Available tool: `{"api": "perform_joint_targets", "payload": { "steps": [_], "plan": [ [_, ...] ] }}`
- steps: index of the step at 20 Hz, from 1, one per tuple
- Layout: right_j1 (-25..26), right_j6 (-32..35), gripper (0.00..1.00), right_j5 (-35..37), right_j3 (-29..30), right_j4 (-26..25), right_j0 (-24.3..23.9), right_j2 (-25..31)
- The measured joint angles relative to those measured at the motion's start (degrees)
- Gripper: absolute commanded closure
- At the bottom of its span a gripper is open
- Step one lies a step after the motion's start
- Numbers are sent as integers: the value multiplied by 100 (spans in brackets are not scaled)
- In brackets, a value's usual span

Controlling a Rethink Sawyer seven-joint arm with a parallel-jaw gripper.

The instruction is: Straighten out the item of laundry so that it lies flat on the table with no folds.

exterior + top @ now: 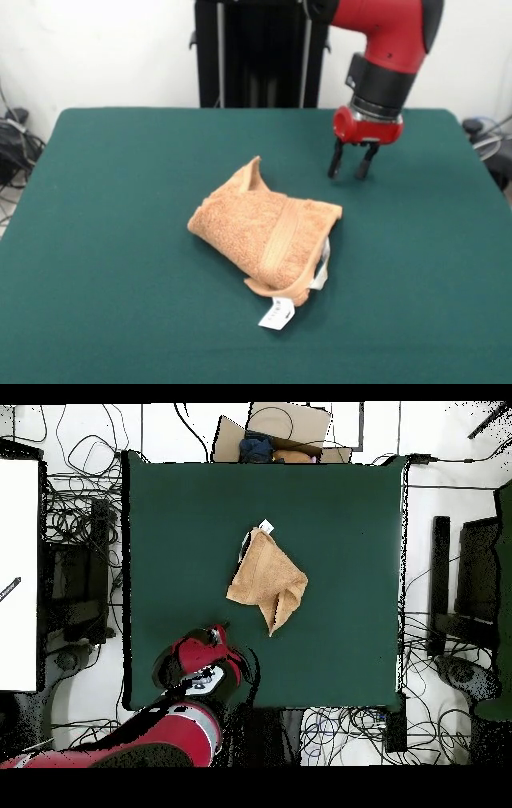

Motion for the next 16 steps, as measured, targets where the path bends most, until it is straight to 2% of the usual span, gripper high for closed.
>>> {"api": "perform_joint_targets", "payload": {
  "steps": [16],
  "plan": [
    [-296,0,0,250,-7,162,-108,-81]
  ]
}}
